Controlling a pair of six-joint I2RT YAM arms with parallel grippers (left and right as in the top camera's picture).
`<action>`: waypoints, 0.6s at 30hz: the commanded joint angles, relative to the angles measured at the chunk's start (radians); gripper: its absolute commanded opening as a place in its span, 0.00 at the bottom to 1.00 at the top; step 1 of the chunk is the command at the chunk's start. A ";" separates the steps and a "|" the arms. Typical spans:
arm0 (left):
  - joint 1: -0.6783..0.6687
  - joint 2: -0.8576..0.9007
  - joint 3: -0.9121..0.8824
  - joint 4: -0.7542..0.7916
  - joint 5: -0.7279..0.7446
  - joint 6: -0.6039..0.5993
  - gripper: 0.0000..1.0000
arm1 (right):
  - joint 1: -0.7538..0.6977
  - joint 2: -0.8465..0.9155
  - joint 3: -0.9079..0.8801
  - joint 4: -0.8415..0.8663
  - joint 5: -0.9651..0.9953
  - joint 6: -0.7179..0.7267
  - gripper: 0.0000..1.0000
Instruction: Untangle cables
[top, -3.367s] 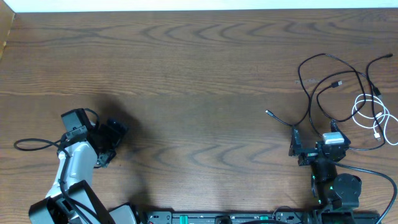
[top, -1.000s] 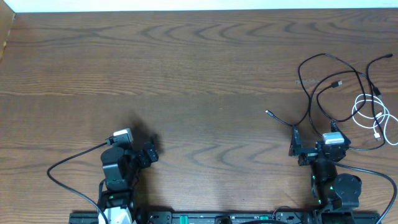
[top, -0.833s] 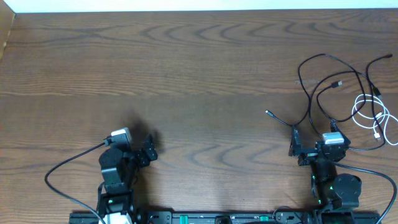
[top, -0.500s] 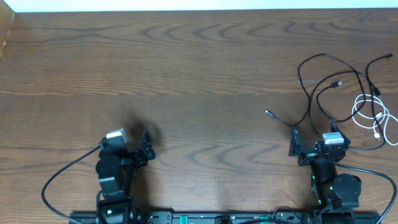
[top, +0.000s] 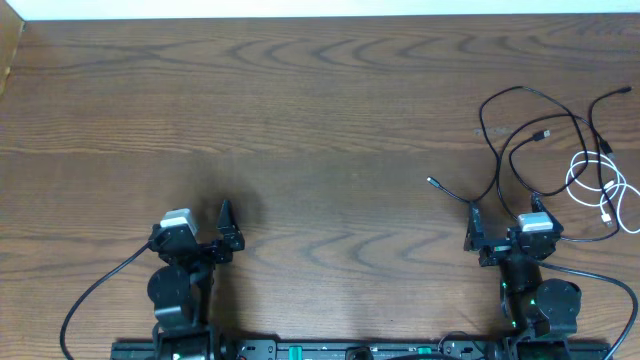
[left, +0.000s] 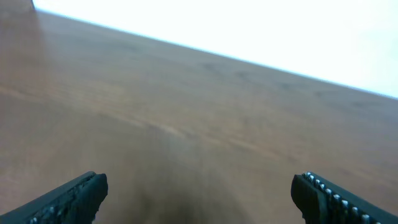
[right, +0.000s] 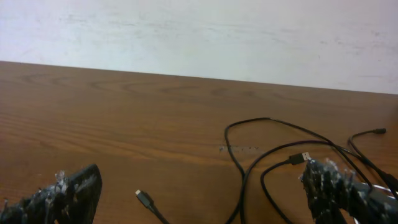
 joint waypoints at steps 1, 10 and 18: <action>0.003 -0.057 -0.011 -0.045 0.025 0.010 0.99 | 0.006 -0.006 -0.002 -0.003 0.000 -0.012 0.99; 0.003 -0.125 -0.011 -0.040 0.078 0.009 0.99 | 0.006 -0.006 -0.002 -0.003 0.000 -0.013 0.99; -0.062 -0.124 -0.011 -0.040 0.064 0.045 0.99 | 0.006 -0.006 -0.002 -0.003 0.000 -0.013 0.99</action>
